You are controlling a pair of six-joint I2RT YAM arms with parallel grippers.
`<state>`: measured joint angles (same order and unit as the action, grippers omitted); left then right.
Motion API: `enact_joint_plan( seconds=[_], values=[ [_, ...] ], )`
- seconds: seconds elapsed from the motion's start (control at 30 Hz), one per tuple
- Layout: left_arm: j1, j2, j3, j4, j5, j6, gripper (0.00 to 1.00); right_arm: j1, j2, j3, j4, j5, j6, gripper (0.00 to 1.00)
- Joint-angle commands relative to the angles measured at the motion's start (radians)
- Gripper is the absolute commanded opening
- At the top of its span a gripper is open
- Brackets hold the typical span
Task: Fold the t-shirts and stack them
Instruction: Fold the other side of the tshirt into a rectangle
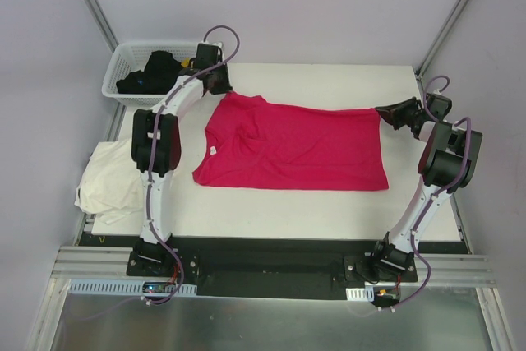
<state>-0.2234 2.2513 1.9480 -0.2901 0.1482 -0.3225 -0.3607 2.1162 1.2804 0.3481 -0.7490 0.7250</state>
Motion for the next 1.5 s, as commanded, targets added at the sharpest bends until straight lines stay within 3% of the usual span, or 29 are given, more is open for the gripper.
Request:
enact_joint_plan(
  seconds=[0.0,1.13,1.47],
  values=[
    [-0.007,-0.125,-0.056,0.031,-0.018,0.011,0.0,-0.012,-0.047,-0.001,0.034,-0.029,-0.004,0.01],
    [-0.025,-0.397,-0.366,0.048,-0.076,-0.018,0.0,-0.035,-0.197,-0.125,0.023,-0.047,-0.004,0.01],
    [-0.051,-0.515,-0.53,0.057,-0.101,-0.052,0.0,-0.04,-0.259,-0.176,0.023,-0.044,-0.006,0.01]
  ],
)
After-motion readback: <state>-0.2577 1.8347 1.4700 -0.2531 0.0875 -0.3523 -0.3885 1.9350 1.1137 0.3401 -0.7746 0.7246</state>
